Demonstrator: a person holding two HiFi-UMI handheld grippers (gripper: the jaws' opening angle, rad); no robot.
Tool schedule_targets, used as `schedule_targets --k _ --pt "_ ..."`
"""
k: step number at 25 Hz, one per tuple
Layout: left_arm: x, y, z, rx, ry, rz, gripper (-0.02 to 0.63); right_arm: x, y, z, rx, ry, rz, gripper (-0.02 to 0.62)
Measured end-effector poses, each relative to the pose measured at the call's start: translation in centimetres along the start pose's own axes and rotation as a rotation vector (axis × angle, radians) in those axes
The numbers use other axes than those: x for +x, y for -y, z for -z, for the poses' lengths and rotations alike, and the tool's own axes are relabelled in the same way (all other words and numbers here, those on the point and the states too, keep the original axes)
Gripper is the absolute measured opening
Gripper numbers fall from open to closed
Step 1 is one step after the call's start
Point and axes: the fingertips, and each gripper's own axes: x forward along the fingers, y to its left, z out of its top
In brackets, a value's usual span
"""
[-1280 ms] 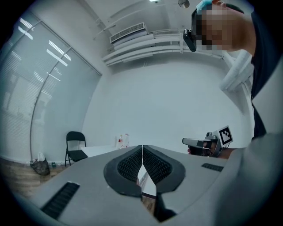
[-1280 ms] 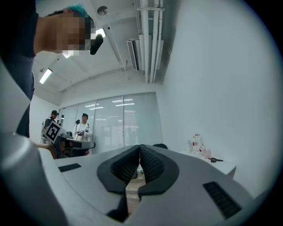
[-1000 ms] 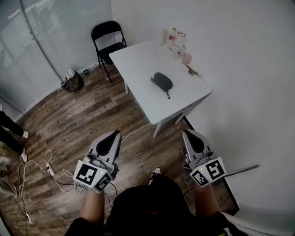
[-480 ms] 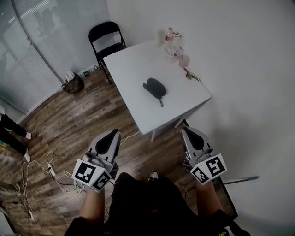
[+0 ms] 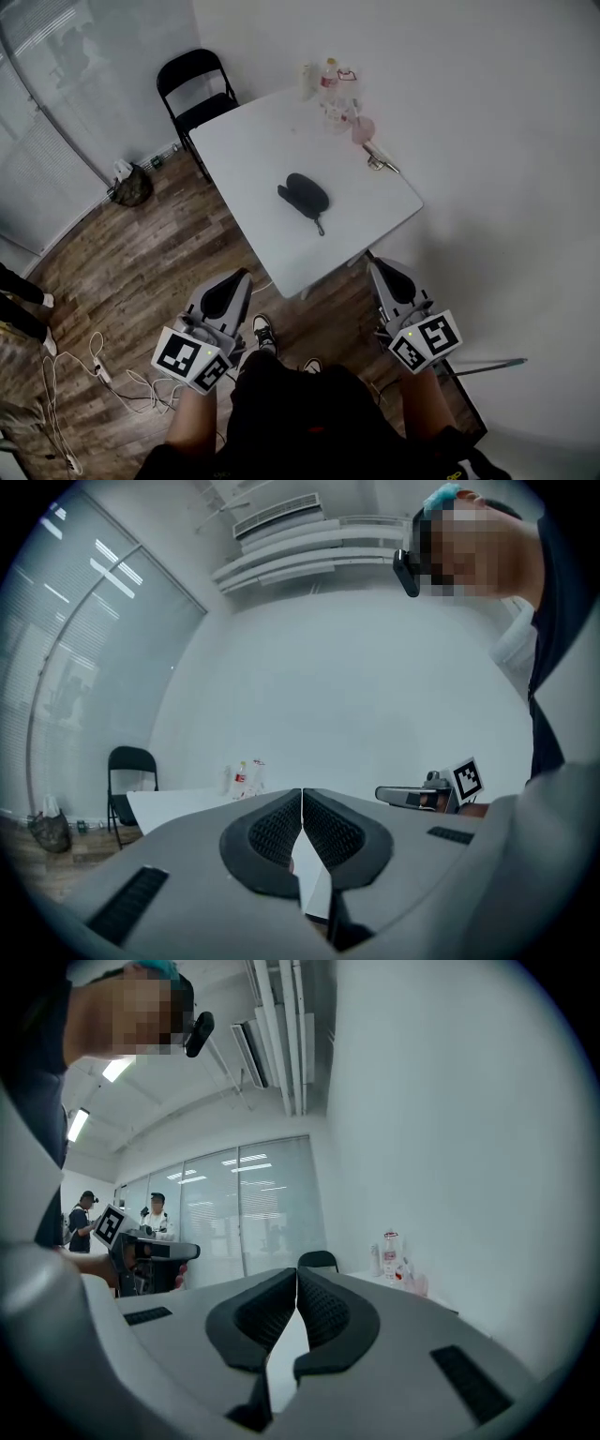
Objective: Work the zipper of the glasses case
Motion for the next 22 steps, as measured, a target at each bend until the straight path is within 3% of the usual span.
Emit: schedule_targets --k 12,22 --pt "8.0 -12.3 -2.5 0.025 -0.05 0.144 0.023 14.2 1.2 -0.8 -0.005 -0.05 0.083 0.02" --pt "10.4 -19.5 -2.0 -0.036 -0.079 0.154 0.023 19.4 3.1 2.0 -0.007 -0.16 0.156 0.02"
